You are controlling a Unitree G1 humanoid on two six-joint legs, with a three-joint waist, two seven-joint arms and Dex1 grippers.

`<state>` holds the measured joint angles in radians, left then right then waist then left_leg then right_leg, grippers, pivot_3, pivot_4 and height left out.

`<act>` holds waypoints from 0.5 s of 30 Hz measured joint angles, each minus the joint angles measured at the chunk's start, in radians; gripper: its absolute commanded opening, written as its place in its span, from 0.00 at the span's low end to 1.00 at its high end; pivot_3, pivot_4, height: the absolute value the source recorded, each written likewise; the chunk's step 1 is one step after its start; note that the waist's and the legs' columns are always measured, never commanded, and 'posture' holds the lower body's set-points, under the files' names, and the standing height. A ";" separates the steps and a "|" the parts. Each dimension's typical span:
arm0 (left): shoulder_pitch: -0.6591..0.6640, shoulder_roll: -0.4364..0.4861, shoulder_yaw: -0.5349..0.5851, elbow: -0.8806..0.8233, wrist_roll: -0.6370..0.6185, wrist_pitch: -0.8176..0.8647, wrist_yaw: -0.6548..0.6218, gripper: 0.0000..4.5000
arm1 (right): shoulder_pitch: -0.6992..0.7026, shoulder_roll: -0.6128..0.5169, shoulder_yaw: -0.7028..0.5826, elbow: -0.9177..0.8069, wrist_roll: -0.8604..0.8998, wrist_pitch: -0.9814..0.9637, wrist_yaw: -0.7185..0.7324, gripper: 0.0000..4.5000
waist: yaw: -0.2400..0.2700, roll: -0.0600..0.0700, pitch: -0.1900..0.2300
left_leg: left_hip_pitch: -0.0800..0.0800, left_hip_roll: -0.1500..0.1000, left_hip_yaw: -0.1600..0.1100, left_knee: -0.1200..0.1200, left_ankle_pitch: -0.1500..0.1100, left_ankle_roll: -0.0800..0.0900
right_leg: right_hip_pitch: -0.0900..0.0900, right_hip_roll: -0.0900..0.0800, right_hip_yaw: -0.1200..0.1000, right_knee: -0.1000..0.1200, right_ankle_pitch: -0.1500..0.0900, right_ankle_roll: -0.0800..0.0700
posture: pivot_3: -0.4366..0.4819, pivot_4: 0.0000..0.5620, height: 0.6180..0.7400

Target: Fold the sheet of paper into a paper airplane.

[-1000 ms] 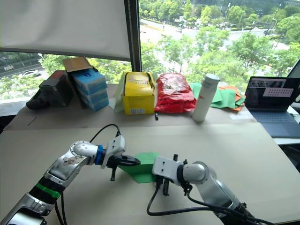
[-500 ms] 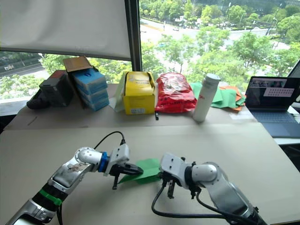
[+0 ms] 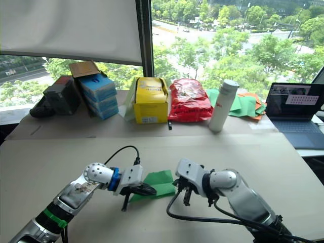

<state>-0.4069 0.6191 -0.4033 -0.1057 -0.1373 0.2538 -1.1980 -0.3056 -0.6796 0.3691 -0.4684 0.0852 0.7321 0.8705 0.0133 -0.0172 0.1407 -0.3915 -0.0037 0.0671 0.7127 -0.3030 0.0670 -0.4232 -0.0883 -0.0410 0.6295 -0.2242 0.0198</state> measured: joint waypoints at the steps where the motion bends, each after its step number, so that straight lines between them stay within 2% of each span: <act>1: 0.003 0.002 0.000 -0.008 0.000 0.000 -0.001 0.00 | 0.000 0.001 0.019 0.014 -0.012 -0.011 -0.002 0.01 | -0.001 0.000 0.000 | 0.000 0.000 0.000 0.000 0.000 0.000 | 0.000 0.000 0.000 0.000 0.000 0.000 | 0.48 0.27 1.00; 10: 0.045 0.005 0.001 -0.038 -0.001 0.006 -0.003 0.00 | -0.011 0.039 0.059 0.029 -0.050 -0.049 -0.024 0.01 | -0.003 0.000 0.000 | 0.001 0.001 0.000 0.000 0.000 0.000 | 0.001 0.002 0.001 0.001 0.000 0.000 | 0.48 0.27 1.00; 15: 0.092 0.003 0.074 -0.066 -0.033 0.055 0.053 0.00 | -0.012 0.040 0.063 0.028 -0.063 -0.051 -0.024 0.01 | -0.004 0.000 0.000 | 0.002 0.001 0.000 0.000 0.000 0.000 | 0.001 0.001 0.001 0.001 0.000 0.000 | 0.48 0.27 1.00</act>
<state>-0.3151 0.6223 -0.3298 -0.1712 -0.1700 0.3089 -1.1455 -0.3173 -0.6398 0.4323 -0.4401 0.0224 0.6815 0.8466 0.0089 -0.0172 0.1407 -0.3897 -0.0026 0.0671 0.7129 -0.3030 0.0670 -0.4224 -0.0872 -0.0403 0.6300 -0.2240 0.0202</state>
